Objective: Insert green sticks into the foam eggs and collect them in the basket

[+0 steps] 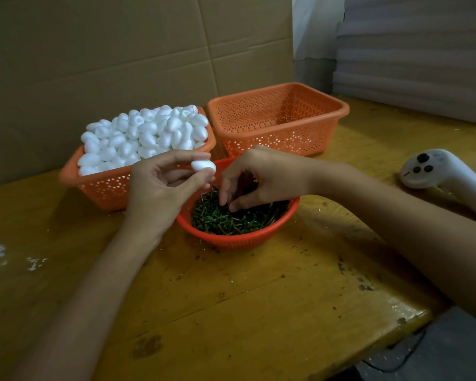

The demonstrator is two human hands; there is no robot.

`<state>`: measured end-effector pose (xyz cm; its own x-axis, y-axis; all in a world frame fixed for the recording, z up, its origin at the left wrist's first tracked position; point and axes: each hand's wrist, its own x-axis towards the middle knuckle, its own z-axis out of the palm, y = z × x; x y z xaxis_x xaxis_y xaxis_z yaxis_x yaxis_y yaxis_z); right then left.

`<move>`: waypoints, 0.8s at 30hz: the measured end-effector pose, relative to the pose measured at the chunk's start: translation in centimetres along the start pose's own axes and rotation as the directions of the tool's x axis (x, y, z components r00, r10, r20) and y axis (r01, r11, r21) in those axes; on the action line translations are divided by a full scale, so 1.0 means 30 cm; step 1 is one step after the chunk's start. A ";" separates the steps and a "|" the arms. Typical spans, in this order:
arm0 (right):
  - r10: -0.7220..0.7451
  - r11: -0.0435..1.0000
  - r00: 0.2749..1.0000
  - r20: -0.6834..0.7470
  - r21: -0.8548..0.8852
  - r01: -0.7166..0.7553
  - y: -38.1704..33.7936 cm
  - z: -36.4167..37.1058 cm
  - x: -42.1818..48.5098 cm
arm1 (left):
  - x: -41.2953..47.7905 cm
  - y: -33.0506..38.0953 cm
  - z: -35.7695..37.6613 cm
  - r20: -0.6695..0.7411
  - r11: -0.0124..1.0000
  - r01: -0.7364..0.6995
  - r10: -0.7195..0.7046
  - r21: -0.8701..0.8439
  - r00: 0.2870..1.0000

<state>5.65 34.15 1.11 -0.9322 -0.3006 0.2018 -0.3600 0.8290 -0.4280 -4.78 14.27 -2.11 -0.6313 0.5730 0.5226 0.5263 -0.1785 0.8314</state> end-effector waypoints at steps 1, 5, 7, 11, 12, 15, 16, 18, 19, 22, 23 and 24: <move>0.001 1.000 1.000 -0.001 -0.002 -0.001 0.000 0.000 0.000 | 0.000 0.001 0.000 -0.003 1.000 -0.001 0.001 0.003 1.000; 0.006 1.000 1.000 -0.003 -0.016 -0.006 -0.001 0.000 0.001 | -0.003 0.004 0.004 -0.018 1.000 -0.019 0.019 0.019 1.000; 0.011 1.000 1.000 0.001 -0.008 -0.010 -0.002 0.000 0.001 | -0.004 0.008 0.007 -0.019 1.000 -0.020 0.020 0.008 1.000; 0.008 1.000 1.000 0.002 0.004 -0.008 -0.002 0.001 0.001 | -0.005 0.016 0.008 -0.019 1.000 -0.010 0.010 -0.017 1.000; 0.008 1.000 1.000 0.002 0.002 -0.008 -0.002 0.002 0.001 | -0.005 0.015 0.009 -0.015 1.000 -0.010 0.010 -0.017 1.000; 0.007 1.000 1.000 0.004 0.001 -0.007 -0.001 0.002 0.002 | -0.005 0.012 0.009 -0.002 1.000 -0.023 0.023 0.003 1.000; 0.007 1.000 1.000 0.005 0.000 -0.007 -0.001 0.002 0.002 | -0.005 0.011 0.009 0.000 1.000 -0.027 0.027 0.001 1.000; 0.007 1.000 1.000 0.004 -0.001 -0.007 0.000 0.001 0.003 | -0.004 0.010 0.008 0.006 0.999 -0.030 0.031 -0.009 1.000; 0.008 1.000 1.000 0.003 -0.001 -0.008 0.000 0.002 0.003 | -0.004 0.009 0.008 0.009 0.999 -0.031 0.031 -0.011 0.999; 0.006 1.000 1.000 0.006 -0.003 -0.006 0.001 0.001 0.003 | -0.002 0.008 0.006 0.018 0.999 -0.035 0.035 -0.009 0.999; 0.004 1.000 1.000 0.007 -0.005 -0.004 0.001 0.001 0.003 | -0.001 0.008 0.005 0.022 0.999 -0.038 0.038 -0.009 0.999; 0.003 1.000 1.000 0.007 -0.006 -0.003 0.002 0.002 0.003 | -0.002 0.008 0.005 0.025 0.999 -0.041 0.041 -0.009 0.999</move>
<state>5.55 34.14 1.04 -0.9336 -0.3009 0.1943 -0.3566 0.8329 -0.4232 -4.53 14.31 -1.95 -0.5944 0.5852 0.5516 0.5466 -0.2091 0.8109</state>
